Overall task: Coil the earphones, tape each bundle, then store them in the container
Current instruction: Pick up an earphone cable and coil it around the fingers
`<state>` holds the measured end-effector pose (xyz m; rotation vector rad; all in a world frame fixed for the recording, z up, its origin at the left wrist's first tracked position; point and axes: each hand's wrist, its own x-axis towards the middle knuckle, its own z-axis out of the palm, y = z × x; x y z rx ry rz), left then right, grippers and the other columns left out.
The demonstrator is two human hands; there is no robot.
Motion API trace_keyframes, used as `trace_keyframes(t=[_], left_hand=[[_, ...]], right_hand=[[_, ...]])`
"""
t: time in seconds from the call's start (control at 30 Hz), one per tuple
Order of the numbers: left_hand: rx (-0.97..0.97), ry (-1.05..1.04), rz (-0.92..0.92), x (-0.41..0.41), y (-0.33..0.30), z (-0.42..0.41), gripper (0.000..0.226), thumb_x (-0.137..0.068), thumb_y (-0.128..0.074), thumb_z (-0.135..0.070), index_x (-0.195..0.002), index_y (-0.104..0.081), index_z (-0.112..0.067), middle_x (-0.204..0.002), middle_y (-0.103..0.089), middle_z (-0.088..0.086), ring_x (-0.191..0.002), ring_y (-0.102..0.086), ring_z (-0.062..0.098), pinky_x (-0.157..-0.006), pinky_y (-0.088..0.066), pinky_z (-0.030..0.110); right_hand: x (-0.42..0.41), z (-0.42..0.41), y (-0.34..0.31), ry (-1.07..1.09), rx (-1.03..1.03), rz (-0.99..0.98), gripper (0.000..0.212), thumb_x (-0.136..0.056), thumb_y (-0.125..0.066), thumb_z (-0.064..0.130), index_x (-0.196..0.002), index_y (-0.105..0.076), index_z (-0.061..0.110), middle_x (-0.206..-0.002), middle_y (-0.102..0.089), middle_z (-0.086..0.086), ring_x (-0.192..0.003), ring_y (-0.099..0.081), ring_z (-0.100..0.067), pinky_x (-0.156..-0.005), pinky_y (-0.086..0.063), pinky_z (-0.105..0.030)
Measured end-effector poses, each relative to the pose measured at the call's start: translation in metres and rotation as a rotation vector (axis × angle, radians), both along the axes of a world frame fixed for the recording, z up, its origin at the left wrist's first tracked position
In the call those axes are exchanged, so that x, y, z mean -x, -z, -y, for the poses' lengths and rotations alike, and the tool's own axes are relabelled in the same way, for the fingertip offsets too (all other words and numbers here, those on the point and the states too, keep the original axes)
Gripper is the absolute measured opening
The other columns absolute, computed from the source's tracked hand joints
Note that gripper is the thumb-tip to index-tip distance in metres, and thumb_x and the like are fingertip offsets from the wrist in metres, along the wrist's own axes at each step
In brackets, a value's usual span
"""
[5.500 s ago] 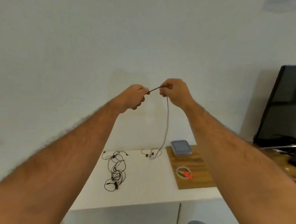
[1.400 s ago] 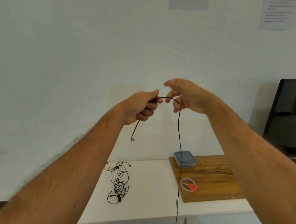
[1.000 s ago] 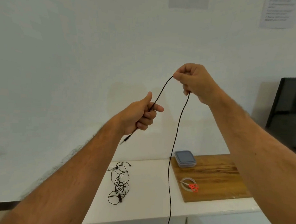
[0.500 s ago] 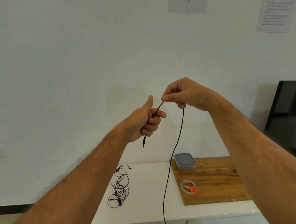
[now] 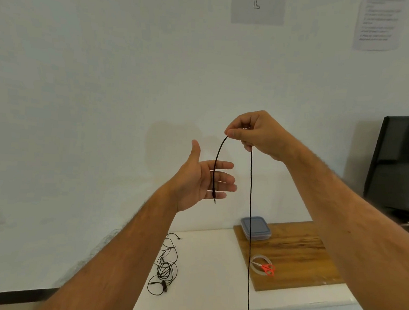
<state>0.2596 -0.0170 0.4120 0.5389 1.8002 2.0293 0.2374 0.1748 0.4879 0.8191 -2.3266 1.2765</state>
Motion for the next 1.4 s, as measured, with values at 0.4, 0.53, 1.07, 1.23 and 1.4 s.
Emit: trace_keyframes(t=[0.4, 0.53, 1.07, 1.23, 1.4], left_hand=[[-0.289, 0.102, 0.134, -0.008, 0.004, -0.004, 0.102, -0.080, -0.010, -0.083, -0.113, -0.066, -0.004, -0.094, -0.071, 0.021, -0.100, -0.067, 0.041, -0.101, -0.042, 0.057], [-0.301, 0.130, 0.129, -0.012, 0.004, -0.007, 0.101, -0.081, -0.010, -0.082, -0.113, -0.065, -0.004, -0.080, -0.067, 0.014, -0.077, -0.068, 0.033, -0.099, -0.043, 0.057], [-0.158, 0.082, 0.015, -0.028, -0.006, -0.025, 0.088, -0.079, -0.007, -0.084, -0.085, -0.059, -0.014, -0.058, -0.032, -0.003, -0.050, -0.020, 0.011, -0.050, -0.012, 0.026], [-0.179, -0.005, 0.001, -0.024, 0.010, -0.023, 0.075, -0.089, -0.012, -0.075, -0.090, -0.055, -0.014, -0.056, -0.034, -0.004, -0.047, -0.021, 0.009, -0.048, -0.014, 0.025], [-0.153, -0.091, -0.011, -0.016, 0.033, -0.012, 0.062, -0.095, -0.019, -0.066, -0.094, -0.053, -0.015, -0.057, -0.037, -0.004, -0.047, -0.026, 0.009, -0.045, -0.022, 0.022]], right_hand=[[-0.002, 0.005, 0.003, -0.028, 0.098, 0.009, 0.008, -0.091, -0.066, 0.009, -0.090, -0.072, 0.006, -0.055, -0.055, 0.007, -0.052, -0.045, -0.015, -0.056, -0.049, -0.031], [-0.001, 0.003, 0.005, -0.053, 0.146, 0.017, 0.008, -0.092, -0.064, 0.009, -0.089, -0.071, 0.006, -0.051, -0.050, 0.004, -0.050, -0.044, -0.014, -0.053, -0.049, -0.030], [0.011, 0.016, 0.079, -0.099, 0.440, 0.197, 0.005, -0.088, -0.066, 0.009, -0.085, -0.070, 0.010, -0.071, -0.063, -0.006, -0.066, -0.056, -0.019, -0.061, -0.048, -0.031], [-0.005, 0.035, 0.144, -0.130, 0.520, 0.369, 0.019, -0.089, -0.062, 0.008, -0.075, -0.071, 0.015, -0.071, -0.057, -0.015, -0.060, -0.049, -0.025, -0.056, -0.047, -0.033], [-0.039, 0.049, 0.203, -0.141, 0.469, 0.469, 0.021, -0.098, -0.055, 0.012, -0.084, -0.068, 0.004, -0.060, -0.054, -0.003, -0.046, -0.045, -0.016, -0.048, -0.042, -0.027]])
